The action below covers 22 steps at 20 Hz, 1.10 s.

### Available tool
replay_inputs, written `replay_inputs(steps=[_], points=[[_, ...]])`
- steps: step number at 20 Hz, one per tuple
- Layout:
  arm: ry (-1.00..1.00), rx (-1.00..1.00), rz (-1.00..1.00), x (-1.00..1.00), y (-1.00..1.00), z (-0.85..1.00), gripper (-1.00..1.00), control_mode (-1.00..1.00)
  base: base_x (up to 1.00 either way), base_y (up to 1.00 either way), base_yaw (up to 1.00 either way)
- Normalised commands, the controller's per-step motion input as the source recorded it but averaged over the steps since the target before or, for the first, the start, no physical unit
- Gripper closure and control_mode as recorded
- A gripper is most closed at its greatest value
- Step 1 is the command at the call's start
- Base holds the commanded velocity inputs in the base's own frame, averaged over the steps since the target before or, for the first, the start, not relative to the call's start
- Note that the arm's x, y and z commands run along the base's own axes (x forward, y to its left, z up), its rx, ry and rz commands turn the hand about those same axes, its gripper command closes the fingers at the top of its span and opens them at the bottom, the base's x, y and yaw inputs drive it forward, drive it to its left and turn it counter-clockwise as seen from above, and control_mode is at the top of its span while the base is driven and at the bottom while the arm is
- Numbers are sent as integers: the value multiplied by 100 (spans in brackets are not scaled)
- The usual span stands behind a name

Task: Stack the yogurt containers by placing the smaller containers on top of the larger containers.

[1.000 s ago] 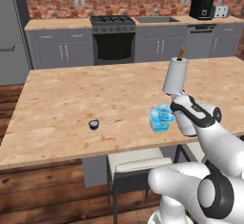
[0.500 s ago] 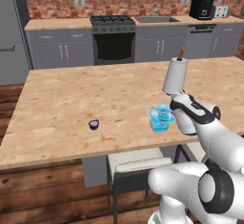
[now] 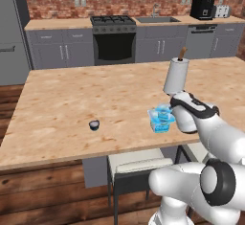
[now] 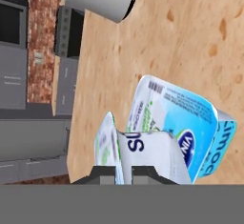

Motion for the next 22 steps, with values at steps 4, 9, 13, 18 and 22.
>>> replay_inputs(steps=[4, 9, 13, 18, 22], points=[[0, 1, 0, 9, 6, -10, 100, -100, 0, 0, 0], [0, 0, 0, 9, 5, -12, 100, -100, 0, 0, 0], [0, 0, 0, 14, 2, -8, 100, -100, 0, 0, 0], [0, 0, 0, 10, 0, -1, 100, -100, 0, 0, 0], [0, 0, 0, 0, 0, 0, 100, -100, 0, 0, 0]])
